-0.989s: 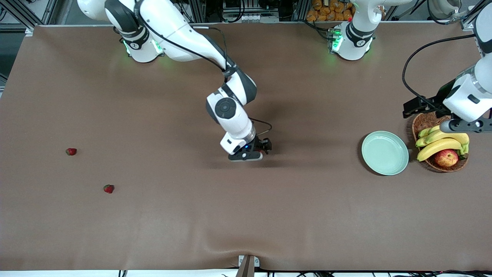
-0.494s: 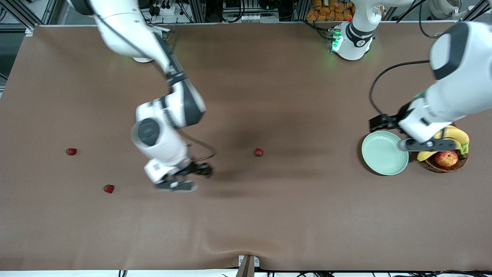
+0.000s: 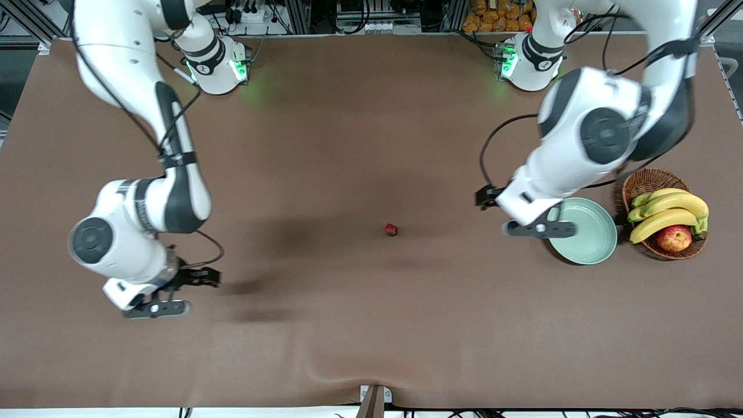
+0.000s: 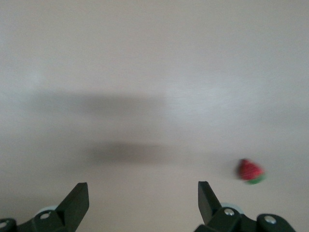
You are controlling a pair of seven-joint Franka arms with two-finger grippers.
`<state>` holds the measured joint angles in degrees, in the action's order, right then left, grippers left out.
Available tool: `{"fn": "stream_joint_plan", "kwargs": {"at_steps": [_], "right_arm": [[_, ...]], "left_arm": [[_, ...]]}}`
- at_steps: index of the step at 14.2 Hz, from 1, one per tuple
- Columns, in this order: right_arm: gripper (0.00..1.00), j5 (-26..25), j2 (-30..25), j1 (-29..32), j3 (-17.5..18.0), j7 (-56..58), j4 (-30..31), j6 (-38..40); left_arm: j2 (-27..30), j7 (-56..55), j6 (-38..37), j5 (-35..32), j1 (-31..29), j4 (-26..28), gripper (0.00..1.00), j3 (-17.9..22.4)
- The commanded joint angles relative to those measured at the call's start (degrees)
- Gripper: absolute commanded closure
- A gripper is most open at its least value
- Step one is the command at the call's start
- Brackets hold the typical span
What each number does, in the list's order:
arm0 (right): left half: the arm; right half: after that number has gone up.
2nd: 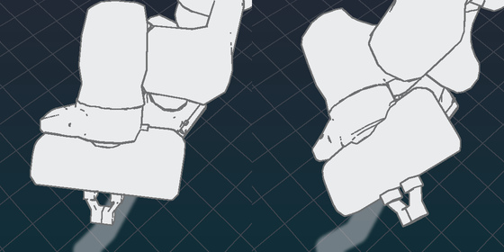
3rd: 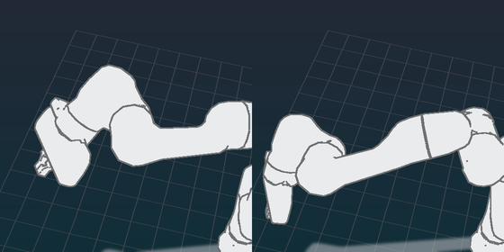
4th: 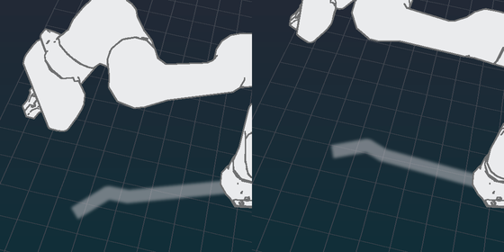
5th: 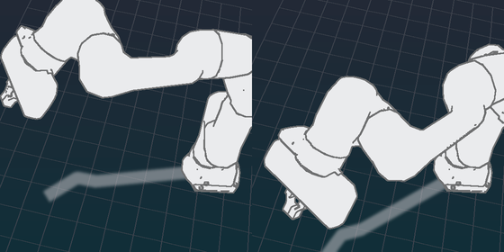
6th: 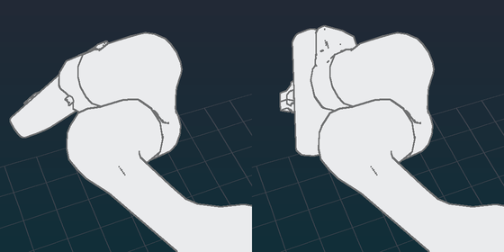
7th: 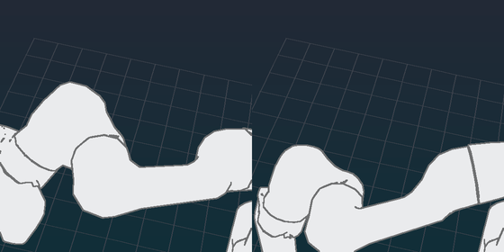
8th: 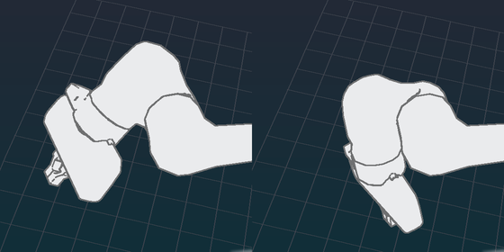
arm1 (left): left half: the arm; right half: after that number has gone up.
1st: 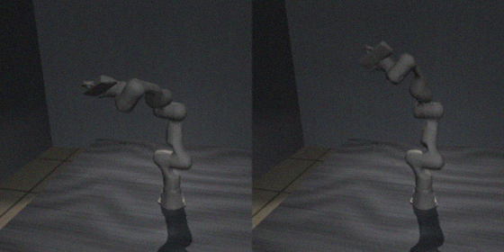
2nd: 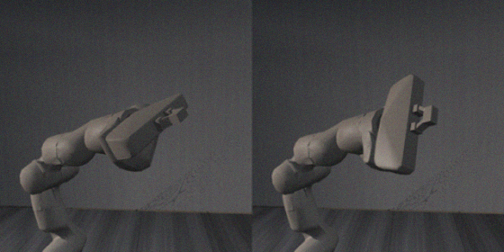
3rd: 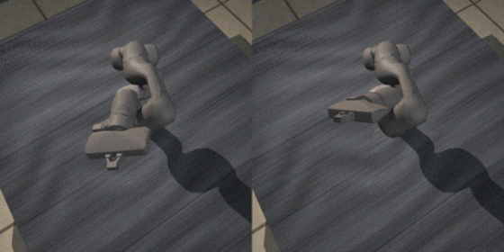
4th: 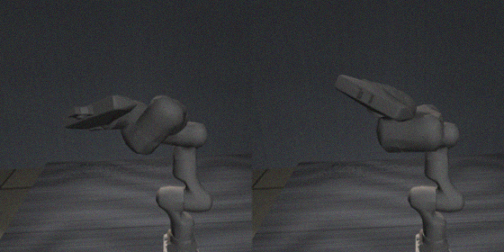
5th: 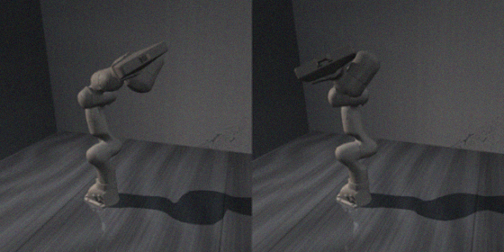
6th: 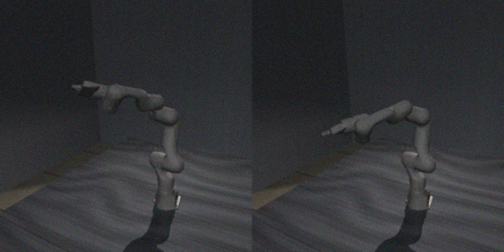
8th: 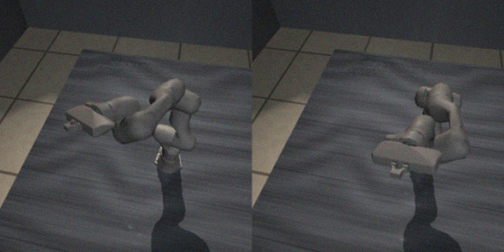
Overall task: Collect all strawberries into plate
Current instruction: 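Grasp the mid-table strawberry with the left gripper while the right gripper grasps another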
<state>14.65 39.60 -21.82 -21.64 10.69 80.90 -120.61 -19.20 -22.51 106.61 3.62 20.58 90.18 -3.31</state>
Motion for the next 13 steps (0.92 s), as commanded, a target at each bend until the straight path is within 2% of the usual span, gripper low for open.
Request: {"fn": "stream_joint_plan", "kwargs": {"at_steps": [1, 3, 7, 10, 13], "right_arm": [[0.0, -1.38, 2.32, 4.66, 0.81, 11.07, -0.3, -1.81], [0.0, -1.38, 4.43, 6.34, 0.9, 19.68, -0.3, -6.98], [0.0, -0.85, 8.21, 9.33, 1.16, 27.53, -0.3, -14.2], [0.0, -0.24, 9.88, 10.39, 1.6, 27.63, -0.13, -14.57], [0.0, 0.47, 9.89, 12.14, 3.8, 27.55, 0.14, -11.16]], "left_arm": [[-4.51, -4.63, 4.73, -0.19, 3.66, -2.02, 0.0, 0.59], [-7.06, -6.05, 8.86, -0.02, 4.29, -2.02, 0.0, 0.5], [-10.93, -7.72, 13.62, 0.42, 5.96, -2.02, 0.0, 0.41], [-15.24, -7.98, 14.94, 0.16, 9.99, -4.39, 0.0, 0.5], [-17.96, -8.25, 18.8, 0.16, 10.62, -4.75, 0.0, 0.5]]}}
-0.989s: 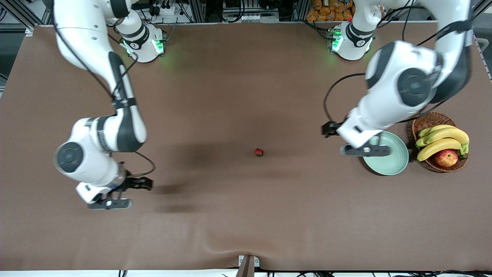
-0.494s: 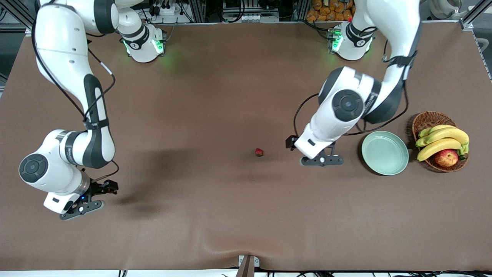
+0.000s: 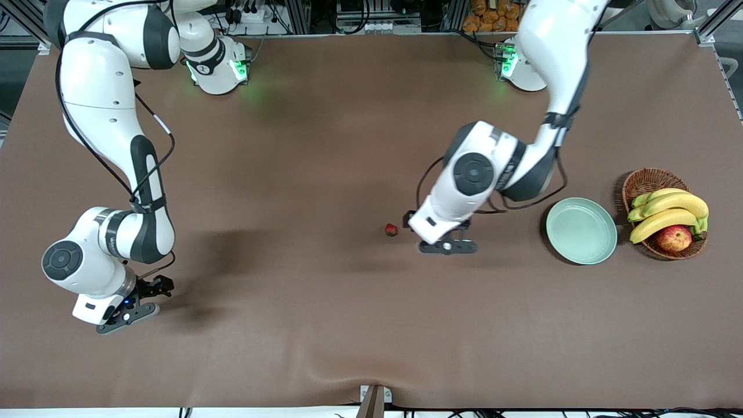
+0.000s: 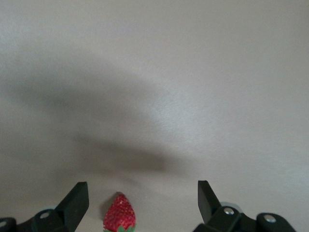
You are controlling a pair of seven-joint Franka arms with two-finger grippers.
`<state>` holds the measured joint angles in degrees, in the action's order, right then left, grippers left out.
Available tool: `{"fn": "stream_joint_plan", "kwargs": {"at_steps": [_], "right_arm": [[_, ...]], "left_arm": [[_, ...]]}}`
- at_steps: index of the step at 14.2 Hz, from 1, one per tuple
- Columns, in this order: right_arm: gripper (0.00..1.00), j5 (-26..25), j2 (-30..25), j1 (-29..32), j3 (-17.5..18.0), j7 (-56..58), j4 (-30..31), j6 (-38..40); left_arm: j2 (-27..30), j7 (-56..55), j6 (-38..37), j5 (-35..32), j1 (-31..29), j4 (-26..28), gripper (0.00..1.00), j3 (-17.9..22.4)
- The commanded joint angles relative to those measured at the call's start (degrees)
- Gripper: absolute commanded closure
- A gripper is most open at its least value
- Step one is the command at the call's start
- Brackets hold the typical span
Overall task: Collect all strawberries into plate
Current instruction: 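Grasp the mid-table strawberry with the left gripper while the right gripper grasps another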
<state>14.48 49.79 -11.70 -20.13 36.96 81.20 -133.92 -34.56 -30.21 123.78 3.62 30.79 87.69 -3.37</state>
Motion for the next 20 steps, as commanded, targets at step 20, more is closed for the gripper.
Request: {"fn": "stream_joint_plan", "kwargs": {"at_steps": [20], "right_arm": [[0.0, 6.35, 0.93, 4.5, 2.81, 0.74, 0.1, 6.04]], "left_arm": [[-12.55, -3.8, 16.13, 2.35, 6.82, -1.82, 0.22, 0.47]]}}
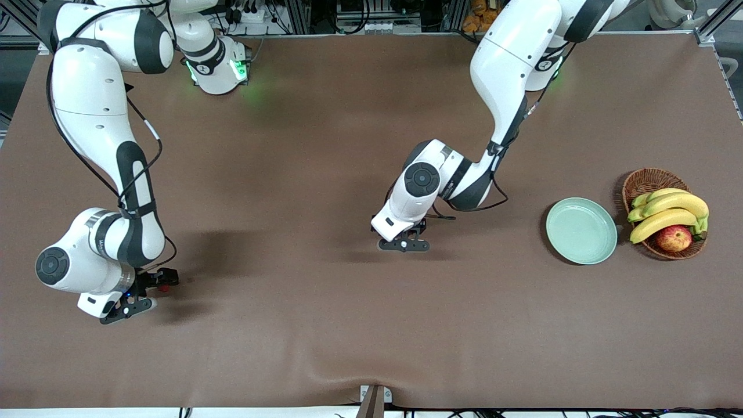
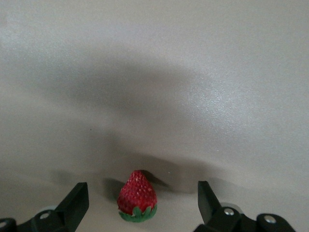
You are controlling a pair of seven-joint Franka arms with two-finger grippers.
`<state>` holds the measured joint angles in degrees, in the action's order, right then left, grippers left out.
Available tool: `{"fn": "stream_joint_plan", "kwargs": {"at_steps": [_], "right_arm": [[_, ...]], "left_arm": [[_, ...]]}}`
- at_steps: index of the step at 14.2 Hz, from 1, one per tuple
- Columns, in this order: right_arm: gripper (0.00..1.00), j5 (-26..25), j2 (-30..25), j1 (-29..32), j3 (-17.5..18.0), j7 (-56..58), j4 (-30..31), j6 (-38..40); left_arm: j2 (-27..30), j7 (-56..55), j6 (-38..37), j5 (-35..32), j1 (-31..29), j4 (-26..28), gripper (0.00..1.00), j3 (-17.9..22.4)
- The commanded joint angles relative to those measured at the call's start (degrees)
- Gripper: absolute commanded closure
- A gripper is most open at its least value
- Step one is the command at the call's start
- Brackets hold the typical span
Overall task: Collect all strawberries into plate
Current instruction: 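Grasp the mid-table strawberry with the left gripper while the right gripper grasps another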
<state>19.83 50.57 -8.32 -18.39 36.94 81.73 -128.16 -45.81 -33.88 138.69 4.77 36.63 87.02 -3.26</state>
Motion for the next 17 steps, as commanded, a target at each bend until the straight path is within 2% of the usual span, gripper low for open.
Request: {"fn": "stream_joint_plan", "kwargs": {"at_steps": [1, 2, 3, 4, 5, 9, 14, 17], "right_arm": [[0.0, 1.0, 0.15, 1.11, 0.99, 0.94, -0.43, 0.28], [0.22, 0.91, 0.15, 1.11, 0.99, 1.2, -0.34, 0.37], [0.63, 0.91, 0.15, 1.2, 1.08, 1.64, -0.34, 0.45], [0.93, 0.91, 0.15, 1.37, 1.08, 1.82, -0.25, 0.89], [1.0, 0.91, 0.15, 1.46, 1.08, 2.17, -0.17, 1.5], [1.0, 0.91, -0.47, 1.29, 1.08, 2.17, -0.43, 3.97], [1.0, 1.0, -4.24, -0.99, 1.08, 2.08, -0.87, 5.46], [1.0, 1.0, -7.93, -2.22, 1.17, 1.91, -0.87, 9.58]], "left_arm": [[-1.3, -0.14, 1.67, 1.21, 1.16, -1.06, 0.23, 0.36], [-1.3, -0.14, 1.67, 1.21, 1.34, -0.89, 0.25, 0.36], [-1.3, -0.22, 1.67, 1.21, 1.34, -0.89, 0.28, 0.36], [-1.3, -0.22, 1.67, 1.21, 1.34, -0.89, 0.3, 0.36], [-1.3, -0.22, 1.67, 1.21, 1.34, -0.89, 0.31, 0.36], [-1.39, -0.14, 1.67, 0.95, 1.43, -0.89, 0.4, 0.36], [-2.09, -0.14, 1.85, 0.68, 1.69, -0.8, 0.4, 0.36], [-2.09, 0.13, 1.85, 0.51, 1.69, -0.89, 0.64, 0.36]]}}
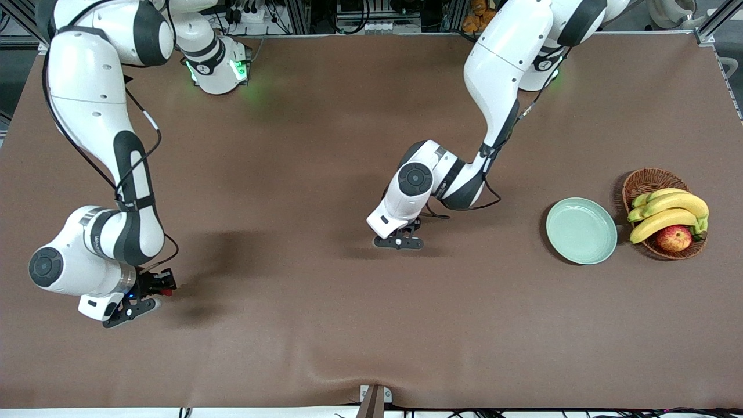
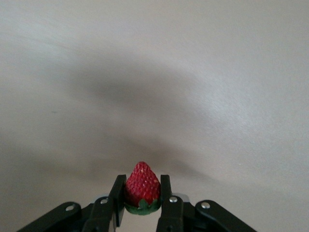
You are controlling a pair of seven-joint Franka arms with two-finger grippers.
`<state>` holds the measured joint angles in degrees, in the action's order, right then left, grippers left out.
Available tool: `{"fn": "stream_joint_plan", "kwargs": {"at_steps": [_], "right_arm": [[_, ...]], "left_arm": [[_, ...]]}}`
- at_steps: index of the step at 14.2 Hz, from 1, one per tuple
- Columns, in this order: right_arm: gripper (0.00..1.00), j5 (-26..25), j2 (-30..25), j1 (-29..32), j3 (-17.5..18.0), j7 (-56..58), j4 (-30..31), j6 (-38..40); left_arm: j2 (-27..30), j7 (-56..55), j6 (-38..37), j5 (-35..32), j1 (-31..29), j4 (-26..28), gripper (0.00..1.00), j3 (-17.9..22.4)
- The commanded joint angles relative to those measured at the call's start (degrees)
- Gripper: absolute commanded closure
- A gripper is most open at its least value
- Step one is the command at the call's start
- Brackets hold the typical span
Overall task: Collect all strawberries into plate
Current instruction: 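Carry the strawberry to the plate while the right gripper carries another mid-table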
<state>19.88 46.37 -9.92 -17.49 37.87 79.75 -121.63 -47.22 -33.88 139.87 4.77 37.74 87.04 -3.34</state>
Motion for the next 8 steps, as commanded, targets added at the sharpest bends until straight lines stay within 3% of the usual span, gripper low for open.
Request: {"fn": "stream_joint_plan", "kwargs": {"at_steps": [1, 3, 8], "right_arm": [[1.0, 1.03, -4.96, -1.93, 0.18, 0.71, 1.11, 4.37], [1.0, 1.03, -7.51, -3.7, 0.18, -0.95, 1.19, 7.71], [1.0, 1.03, -12.61, -8.71, 0.18, -8.06, 1.81, 12.02]], "left_arm": [[-0.59, 0.21, 0.67, 0.51, 0.58, -0.9, 0.71, 0.44], [-0.68, 0.3, 0.67, 0.51, 0.58, -0.99, 0.81, 0.53], [1.6, -1.01, -0.47, 0.68, -0.21, -0.29, 0.82, 0.44]]}}
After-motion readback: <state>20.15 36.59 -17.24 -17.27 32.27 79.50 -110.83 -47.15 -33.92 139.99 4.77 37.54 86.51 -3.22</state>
